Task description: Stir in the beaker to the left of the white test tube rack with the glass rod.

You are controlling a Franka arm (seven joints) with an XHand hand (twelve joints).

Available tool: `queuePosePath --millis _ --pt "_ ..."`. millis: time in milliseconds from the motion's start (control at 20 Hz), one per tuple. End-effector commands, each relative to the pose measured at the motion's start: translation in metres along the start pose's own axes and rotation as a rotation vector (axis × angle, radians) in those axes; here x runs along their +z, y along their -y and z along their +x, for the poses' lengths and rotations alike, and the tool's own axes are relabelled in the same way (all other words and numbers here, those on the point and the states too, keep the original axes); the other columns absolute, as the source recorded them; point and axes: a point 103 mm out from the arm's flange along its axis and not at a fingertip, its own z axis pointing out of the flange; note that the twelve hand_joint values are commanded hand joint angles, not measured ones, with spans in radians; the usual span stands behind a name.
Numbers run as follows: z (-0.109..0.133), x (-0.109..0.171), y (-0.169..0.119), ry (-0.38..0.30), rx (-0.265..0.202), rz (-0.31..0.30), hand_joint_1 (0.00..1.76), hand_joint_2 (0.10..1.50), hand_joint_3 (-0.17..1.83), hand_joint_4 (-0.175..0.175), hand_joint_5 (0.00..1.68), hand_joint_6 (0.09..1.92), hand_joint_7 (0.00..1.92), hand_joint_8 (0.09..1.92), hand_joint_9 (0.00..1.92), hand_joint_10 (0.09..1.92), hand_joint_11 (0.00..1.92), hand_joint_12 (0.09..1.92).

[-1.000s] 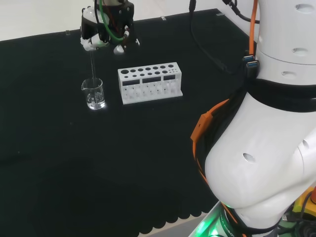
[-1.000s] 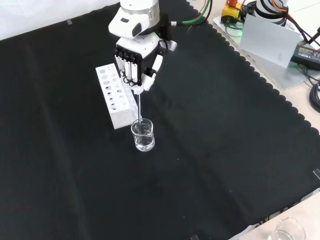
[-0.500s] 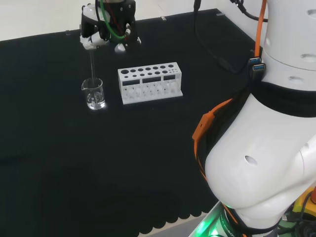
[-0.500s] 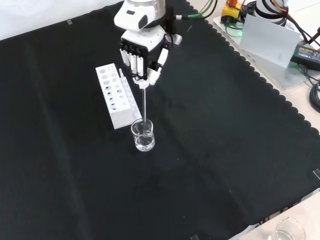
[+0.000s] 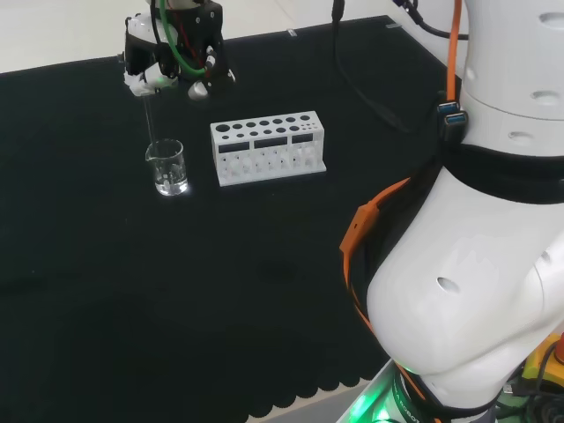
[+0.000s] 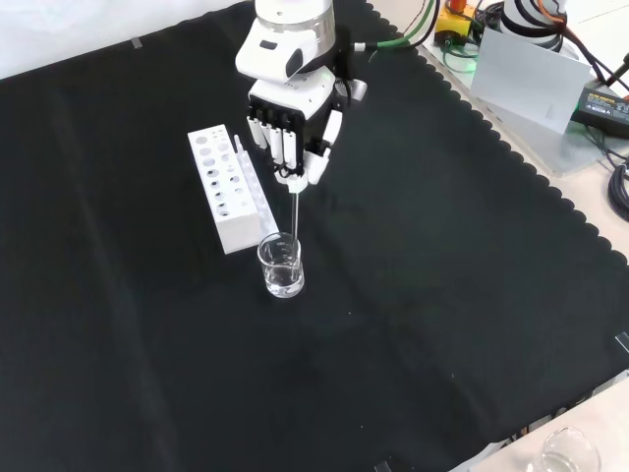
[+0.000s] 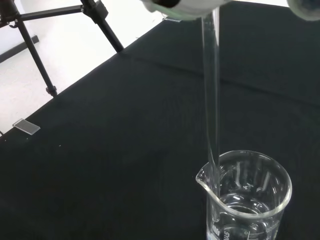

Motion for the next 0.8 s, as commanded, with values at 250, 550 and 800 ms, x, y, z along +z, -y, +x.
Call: queuePosePath --millis 250,550,800 --pt "-0.042 -0.003 -0.013 -0.005 0.019 0.028 1.32 1.02 -0.17 -0.116 1.48 0.09 1.53 0.22 1.77 0.30 1.61 0.58" --pt "-0.064 -0.016 -0.010 0.012 0.032 0.033 1.32 1.02 -0.17 -0.115 1.48 0.09 1.53 0.22 1.77 0.30 1.61 0.59" --pt "-0.059 -0.020 0.013 0.043 0.034 0.048 1.32 1.02 -0.17 -0.113 1.48 0.09 1.53 0.22 1.77 0.30 1.61 0.59"
